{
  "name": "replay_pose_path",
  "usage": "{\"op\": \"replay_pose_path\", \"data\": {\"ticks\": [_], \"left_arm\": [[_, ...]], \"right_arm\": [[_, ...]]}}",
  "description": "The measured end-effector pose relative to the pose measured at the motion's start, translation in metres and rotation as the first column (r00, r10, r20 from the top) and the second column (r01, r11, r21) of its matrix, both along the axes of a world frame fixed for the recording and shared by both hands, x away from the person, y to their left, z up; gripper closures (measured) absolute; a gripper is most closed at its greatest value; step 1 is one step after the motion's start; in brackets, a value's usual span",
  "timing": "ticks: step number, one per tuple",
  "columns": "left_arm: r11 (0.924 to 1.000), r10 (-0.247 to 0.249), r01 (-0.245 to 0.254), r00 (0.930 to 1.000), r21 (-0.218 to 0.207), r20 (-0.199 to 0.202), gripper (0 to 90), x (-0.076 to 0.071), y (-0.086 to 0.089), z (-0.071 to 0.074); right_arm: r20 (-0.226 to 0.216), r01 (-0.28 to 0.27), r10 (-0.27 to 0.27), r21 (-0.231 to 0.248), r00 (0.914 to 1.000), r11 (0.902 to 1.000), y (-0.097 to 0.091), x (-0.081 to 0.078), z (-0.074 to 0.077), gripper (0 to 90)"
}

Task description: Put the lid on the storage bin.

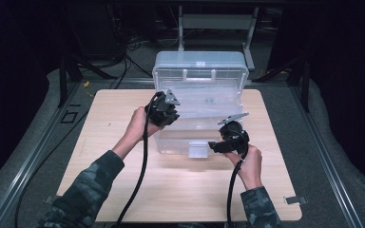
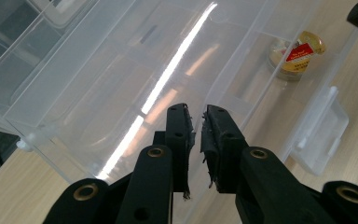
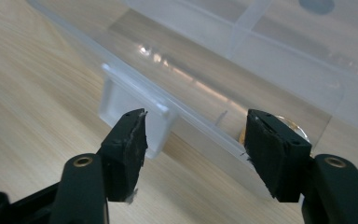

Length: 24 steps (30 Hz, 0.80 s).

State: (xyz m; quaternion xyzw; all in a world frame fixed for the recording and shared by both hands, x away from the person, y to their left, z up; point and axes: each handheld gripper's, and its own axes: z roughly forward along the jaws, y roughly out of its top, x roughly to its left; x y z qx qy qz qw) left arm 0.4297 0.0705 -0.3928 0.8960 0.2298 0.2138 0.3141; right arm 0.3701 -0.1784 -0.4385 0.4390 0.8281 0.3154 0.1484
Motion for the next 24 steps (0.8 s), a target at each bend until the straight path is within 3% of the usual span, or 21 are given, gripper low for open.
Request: {"op": "replay_pose_path", "data": {"ticks": [3, 7, 10, 14, 17, 18, 19, 24], "left_arm": [[1.0, 0.0, 0.0, 1.0, 0.001, 0.003, 79.9, -0.002, 0.0, -0.001], [0.9999, 0.008, -0.008, 0.9997, -0.009, 0.022, 79.4, -0.005, 0.001, -0.004], [0.9999, 0.011, -0.011, 0.9992, -0.013, 0.04, 79.3, -0.008, 0.001, -0.006], [0.9999, 0.011, -0.011, 0.9985, 0.004, 0.053, 79.3, -0.012, 0.001, -0.007], [1.0, 0.01, -0.009, 0.9984, -0.002, 0.056, 79.6, -0.014, 0.002, -0.008], [1.0, 0.01, -0.009, 0.9984, -0.002, 0.056, 79.7, -0.014, 0.002, -0.008], [1.0, 0.006, -0.005, 0.9986, -0.007, 0.053, 79.7, -0.015, 0.003, -0.01], [0.9999, -0.003, 0.002, 0.9973, 0.016, 0.074, 79.9, -0.021, 0.002, -0.014]], "right_arm": [[0.06, -0.018, 0.016, 0.03, 0.9981, 0.9994, -0.003, -0.008, 0.01, 47.4], [0.108, -0.021, 0.016, 0.047, 0.9941, 0.9987, -0.006, -0.011, 0.022, 59.5], [0.142, -0.017, 0.012, 0.032, 0.9898, 0.9993, -0.004, -0.011, 0.03, 66.6], [0.174, -0.007, 0.0, 0.037, 0.9848, 0.9993, -0.002, -0.007, 0.041, 74.7], [0.191, -0.036, 0.017, 0.095, 0.9815, 0.9949, -0.003, 0.0, 0.047, 81.6], [0.191, -0.036, 0.017, 0.095, 0.9815, 0.9949, -0.003, 0.0, 0.047, 81.6], [0.19, -0.036, 0.011, 0.129, 0.9817, 0.991, -0.004, 0.007, 0.052, 84.9], [0.241, 0.015, -0.047, 0.134, 0.9694, 0.9909, 0.001, 0.023, 0.06, 90.0]]}}
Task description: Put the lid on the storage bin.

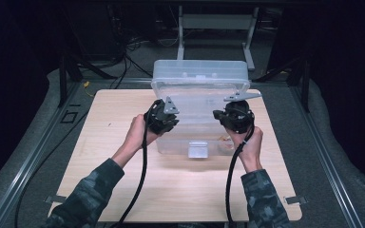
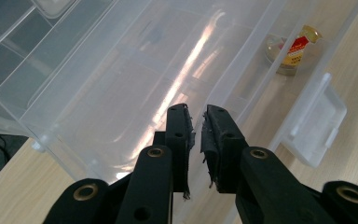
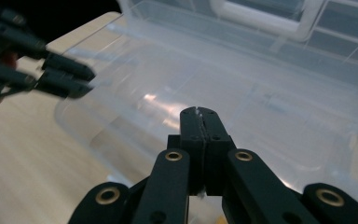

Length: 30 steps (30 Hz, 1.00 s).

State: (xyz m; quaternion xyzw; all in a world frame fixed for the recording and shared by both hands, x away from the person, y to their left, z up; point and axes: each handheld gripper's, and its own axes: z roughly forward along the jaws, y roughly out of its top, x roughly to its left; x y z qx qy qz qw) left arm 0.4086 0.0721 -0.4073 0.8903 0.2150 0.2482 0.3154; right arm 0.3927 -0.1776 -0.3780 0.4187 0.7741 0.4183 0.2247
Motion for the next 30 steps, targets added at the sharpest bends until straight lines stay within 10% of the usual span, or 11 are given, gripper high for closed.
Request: {"op": "replay_pose_path", "data": {"ticks": [17, 30], "left_arm": [[0.9997, 0.013, -0.013, 0.9999, 0.019, -0.01, 77.8, -0.017, -0.001, -0.02], [0.9943, 0.073, -0.078, 0.9947, -0.073, -0.073, 32.6, -0.035, 0.02, -0.011]], "right_arm": [[-0.027, 0.065, -0.065, 0.005, 0.9975, 0.9979, 0.006, 0.017, -0.012, 90.0], [-0.046, 0.075, -0.076, -0.021, 0.996, 0.997, 0.006, 0.009, -0.017, 90.0]]}}
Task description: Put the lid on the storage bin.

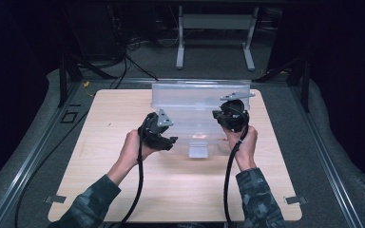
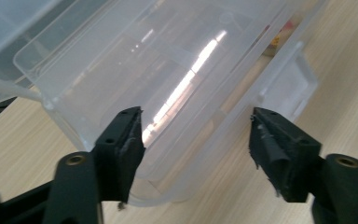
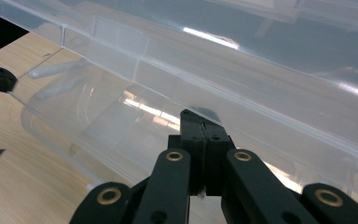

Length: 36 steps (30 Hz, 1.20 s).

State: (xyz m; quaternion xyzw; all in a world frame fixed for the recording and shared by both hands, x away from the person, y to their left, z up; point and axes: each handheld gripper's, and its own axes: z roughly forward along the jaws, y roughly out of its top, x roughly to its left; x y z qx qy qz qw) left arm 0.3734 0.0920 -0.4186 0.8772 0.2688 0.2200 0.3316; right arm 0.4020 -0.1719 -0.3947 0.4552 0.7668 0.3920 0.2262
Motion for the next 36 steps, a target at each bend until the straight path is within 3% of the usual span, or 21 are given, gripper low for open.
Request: {"op": "replay_pose_path", "data": {"ticks": [10, 22, 29, 36], "left_arm": [[0.999, 0.025, -0.025, 0.9996, -0.038, -0.015, 23.2, -0.013, 0.024, 0.003], [0.9947, 0.09, -0.094, 0.9925, -0.043, -0.082, 16.7, -0.016, 0.058, -0.026], [0.9883, 0.132, -0.14, 0.983, -0.061, -0.128, 15.2, -0.015, 0.075, -0.041], [0.9829, 0.164, -0.174, 0.9752, -0.059, -0.148, 14.8, -0.016, 0.088, -0.052]], "right_arm": [[-0.022, 0.003, -0.003, 0.0, 0.9998, 1.0, -0.001, -0.006, -0.003, 90.0], [-0.035, 0.003, -0.003, -0.007, 0.9994, 1.0, -0.002, -0.016, -0.009, 90.0], [-0.042, 0.004, -0.005, -0.021, 0.9991, 0.9998, 0.001, -0.022, -0.008, 90.0], [-0.059, -0.003, 0.0, -0.037, 0.9982, 0.9993, 0.005, -0.029, -0.012, 90.0]]}}
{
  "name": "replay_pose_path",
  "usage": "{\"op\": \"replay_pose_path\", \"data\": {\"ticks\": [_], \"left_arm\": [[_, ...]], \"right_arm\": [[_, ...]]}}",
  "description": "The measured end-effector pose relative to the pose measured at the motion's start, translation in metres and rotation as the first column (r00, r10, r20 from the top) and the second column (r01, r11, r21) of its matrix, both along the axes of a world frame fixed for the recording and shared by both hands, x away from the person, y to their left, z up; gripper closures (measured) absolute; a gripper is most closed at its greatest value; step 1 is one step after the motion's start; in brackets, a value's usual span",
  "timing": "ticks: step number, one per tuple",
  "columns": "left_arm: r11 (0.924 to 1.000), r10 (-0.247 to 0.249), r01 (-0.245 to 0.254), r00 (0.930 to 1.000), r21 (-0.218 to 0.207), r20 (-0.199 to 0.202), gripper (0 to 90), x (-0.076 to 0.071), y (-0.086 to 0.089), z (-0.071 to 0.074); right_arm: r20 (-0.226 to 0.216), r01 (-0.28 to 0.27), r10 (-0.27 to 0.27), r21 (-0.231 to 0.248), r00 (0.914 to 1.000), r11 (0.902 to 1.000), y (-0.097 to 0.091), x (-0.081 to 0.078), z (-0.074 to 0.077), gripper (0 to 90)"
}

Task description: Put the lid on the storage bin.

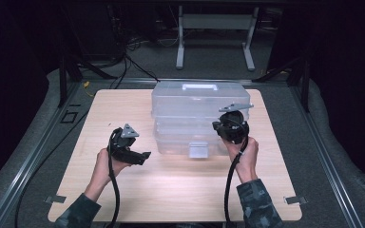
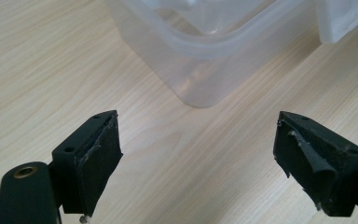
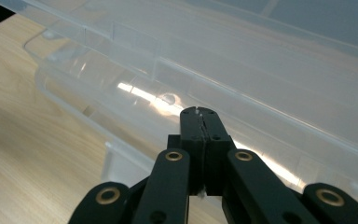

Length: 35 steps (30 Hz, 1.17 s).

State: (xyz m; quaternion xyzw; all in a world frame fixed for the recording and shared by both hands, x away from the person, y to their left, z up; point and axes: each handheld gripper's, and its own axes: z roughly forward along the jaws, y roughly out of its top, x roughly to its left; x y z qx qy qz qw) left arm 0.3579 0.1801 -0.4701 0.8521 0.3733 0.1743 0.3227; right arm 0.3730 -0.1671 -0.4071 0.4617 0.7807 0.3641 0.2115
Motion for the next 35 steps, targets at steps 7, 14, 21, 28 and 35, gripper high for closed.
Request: {"op": "replay_pose_path", "data": {"ticks": [7, 14, 21, 28, 35], "left_arm": [[0.9995, 0.031, -0.031, 0.999, -0.004, -0.031, 11.4, -0.005, 0.015, -0.007], [0.9957, 0.091, -0.089, 0.9937, 0.027, -0.067, 3.2, -0.023, 0.043, -0.026], [0.988, 0.154, -0.153, 0.983, 0.023, -0.1, 0.2, -0.039, 0.068, -0.052], [0.98, 0.197, -0.199, 0.9762, -0.008, -0.09, 0.1, -0.049, 0.08, -0.072], [0.9779, 0.207, -0.209, 0.9735, -0.007, -0.097, 0.1, -0.052, 0.077, -0.087]], "right_arm": [[-0.008, -0.017, 0.017, 0.002, 0.9998, 0.9999, -0.005, -0.022, -0.006, 82.1], [-0.029, 0.017, -0.017, 0.004, 0.9994, 0.9998, -0.027, -0.056, -0.032, 56.3], [-0.062, 0.083, -0.085, -0.029, 0.9945, 0.9961, -0.053, -0.08, -0.076, 24.9], [-0.115, 0.131, -0.135, -0.035, 0.9842, 0.9907, -0.071, -0.088, -0.113, 8.5], [-0.151, 0.176, -0.18, -0.038, 0.9721, 0.9837, -0.08, -0.087, -0.135, 0.0]]}}
